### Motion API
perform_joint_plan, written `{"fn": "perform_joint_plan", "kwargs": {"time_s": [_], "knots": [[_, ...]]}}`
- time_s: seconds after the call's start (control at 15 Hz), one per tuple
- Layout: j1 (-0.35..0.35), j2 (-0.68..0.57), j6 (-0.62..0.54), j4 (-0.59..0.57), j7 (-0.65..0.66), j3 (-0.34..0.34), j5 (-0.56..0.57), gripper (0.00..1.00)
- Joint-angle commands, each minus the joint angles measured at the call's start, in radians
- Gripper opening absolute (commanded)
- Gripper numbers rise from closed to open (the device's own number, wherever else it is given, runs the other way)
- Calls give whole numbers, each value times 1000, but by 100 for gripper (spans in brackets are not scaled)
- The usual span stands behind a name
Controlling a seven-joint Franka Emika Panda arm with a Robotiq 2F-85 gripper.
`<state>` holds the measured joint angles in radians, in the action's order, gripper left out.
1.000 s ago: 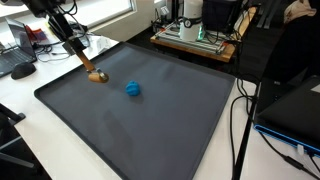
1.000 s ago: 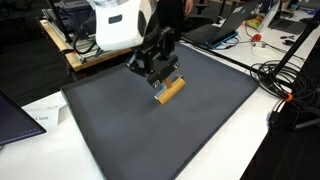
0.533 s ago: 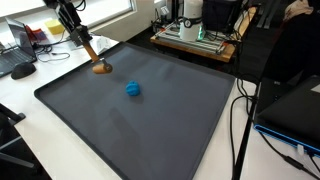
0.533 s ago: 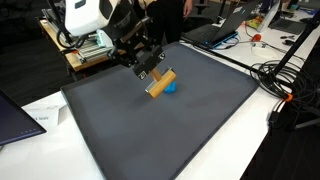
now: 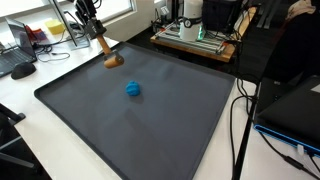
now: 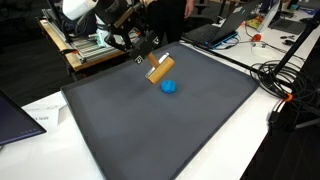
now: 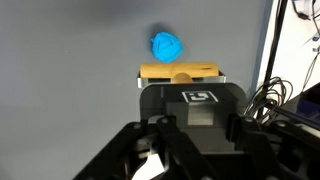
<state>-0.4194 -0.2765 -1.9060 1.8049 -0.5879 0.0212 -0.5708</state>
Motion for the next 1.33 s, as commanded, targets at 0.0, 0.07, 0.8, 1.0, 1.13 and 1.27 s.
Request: {"fn": "perform_joint_plan", "kwargs": {"time_s": [0.0, 0.07, 0.8, 1.0, 1.13, 1.27], "knots": [[43, 122, -109, 173, -39, 39, -114, 22], [55, 138, -148, 203, -42, 45, -140, 22], [216, 185, -558, 409, -3, 53, -148, 47], [224, 194, -571, 428, 1, 53, -147, 47], [223, 195, -571, 428, 1, 55, -147, 22], [241, 199, -650, 454, 19, 44, -133, 22]]}}
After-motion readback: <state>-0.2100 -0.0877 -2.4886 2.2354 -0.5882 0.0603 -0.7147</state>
